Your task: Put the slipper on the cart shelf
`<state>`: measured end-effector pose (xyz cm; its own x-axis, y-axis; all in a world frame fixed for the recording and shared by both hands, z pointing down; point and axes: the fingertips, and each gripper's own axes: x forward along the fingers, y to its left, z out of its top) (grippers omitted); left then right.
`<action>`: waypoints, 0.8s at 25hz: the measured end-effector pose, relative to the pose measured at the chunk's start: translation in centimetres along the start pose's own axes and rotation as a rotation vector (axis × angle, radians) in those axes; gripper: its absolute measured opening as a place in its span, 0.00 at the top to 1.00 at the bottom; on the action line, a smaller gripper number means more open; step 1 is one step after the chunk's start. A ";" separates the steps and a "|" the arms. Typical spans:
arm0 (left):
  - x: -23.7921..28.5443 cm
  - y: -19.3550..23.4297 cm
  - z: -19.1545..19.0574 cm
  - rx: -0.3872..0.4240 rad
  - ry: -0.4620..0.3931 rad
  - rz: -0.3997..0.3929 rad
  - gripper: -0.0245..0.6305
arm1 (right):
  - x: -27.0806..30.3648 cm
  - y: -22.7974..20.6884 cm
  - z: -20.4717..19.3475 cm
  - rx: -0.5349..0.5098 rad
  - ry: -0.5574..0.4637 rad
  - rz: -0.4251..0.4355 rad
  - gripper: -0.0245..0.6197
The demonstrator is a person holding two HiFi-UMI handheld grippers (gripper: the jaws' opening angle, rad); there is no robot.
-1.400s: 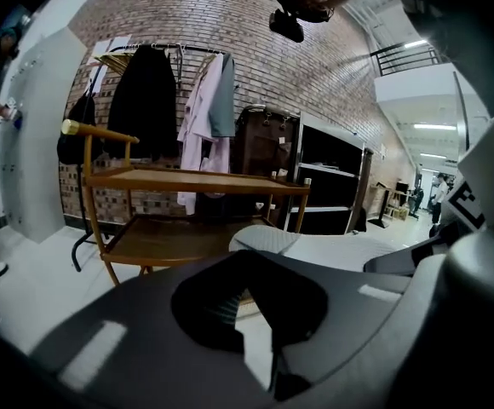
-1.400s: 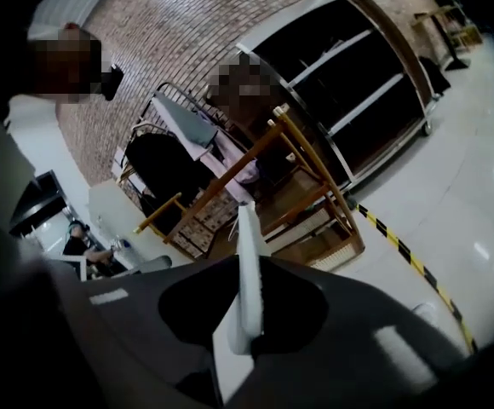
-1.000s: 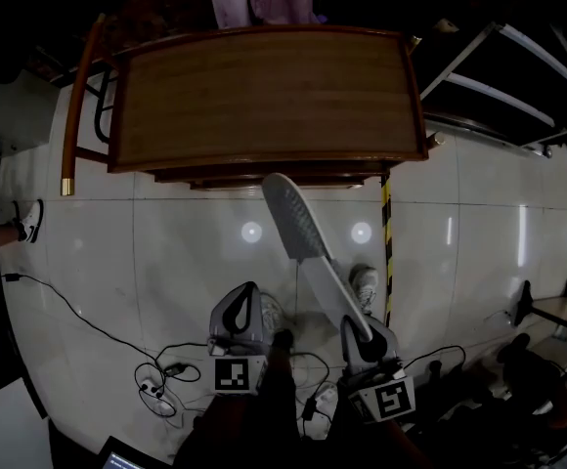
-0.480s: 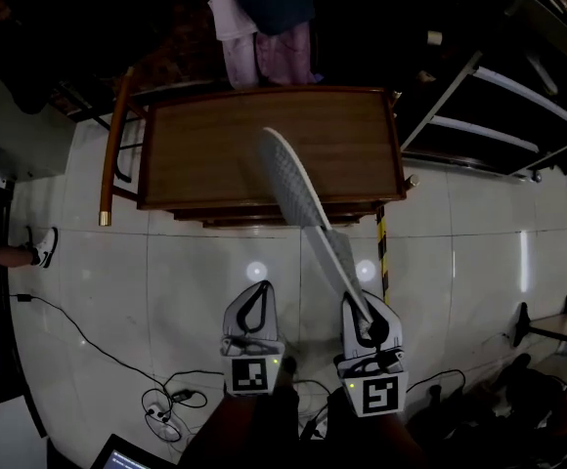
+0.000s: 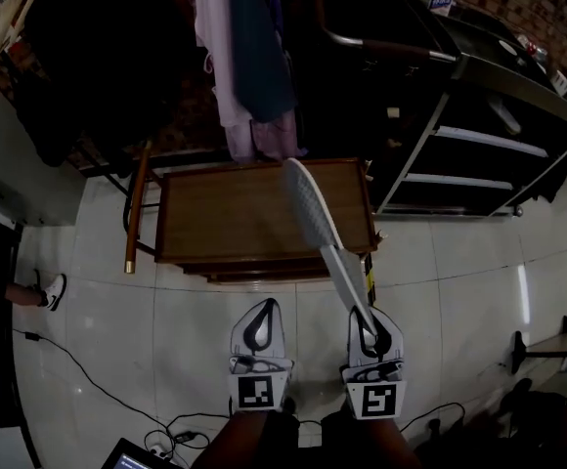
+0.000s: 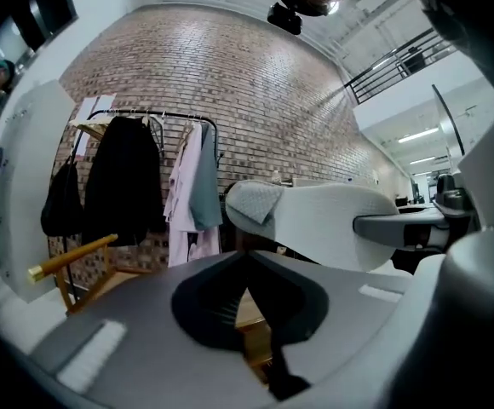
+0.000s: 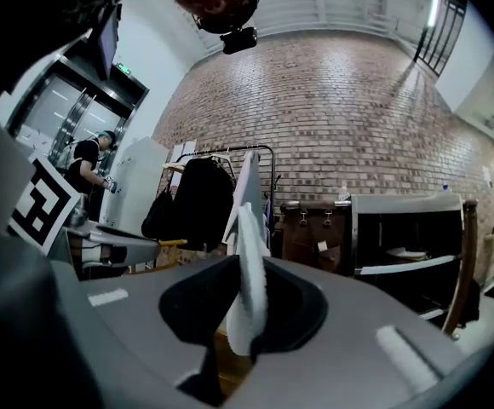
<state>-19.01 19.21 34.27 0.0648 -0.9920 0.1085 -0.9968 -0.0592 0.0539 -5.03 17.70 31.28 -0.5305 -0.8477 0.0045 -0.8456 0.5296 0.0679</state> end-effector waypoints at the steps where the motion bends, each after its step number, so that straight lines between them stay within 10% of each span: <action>1: 0.2 -0.4 0.5 0.005 -0.003 0.002 0.94 | -0.1 -0.5 0.1 -0.009 0.003 -0.004 0.89; 20: 11.8 -20.3 2.1 -0.004 -0.020 -0.154 0.94 | -4.5 -24.2 -3.4 0.021 0.107 -0.208 0.89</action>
<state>1.92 8.46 32.38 0.2162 -0.9732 0.0787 -0.9748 -0.2107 0.0728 18.01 8.57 32.98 -0.3367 -0.9365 0.0982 -0.9375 0.3431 0.0576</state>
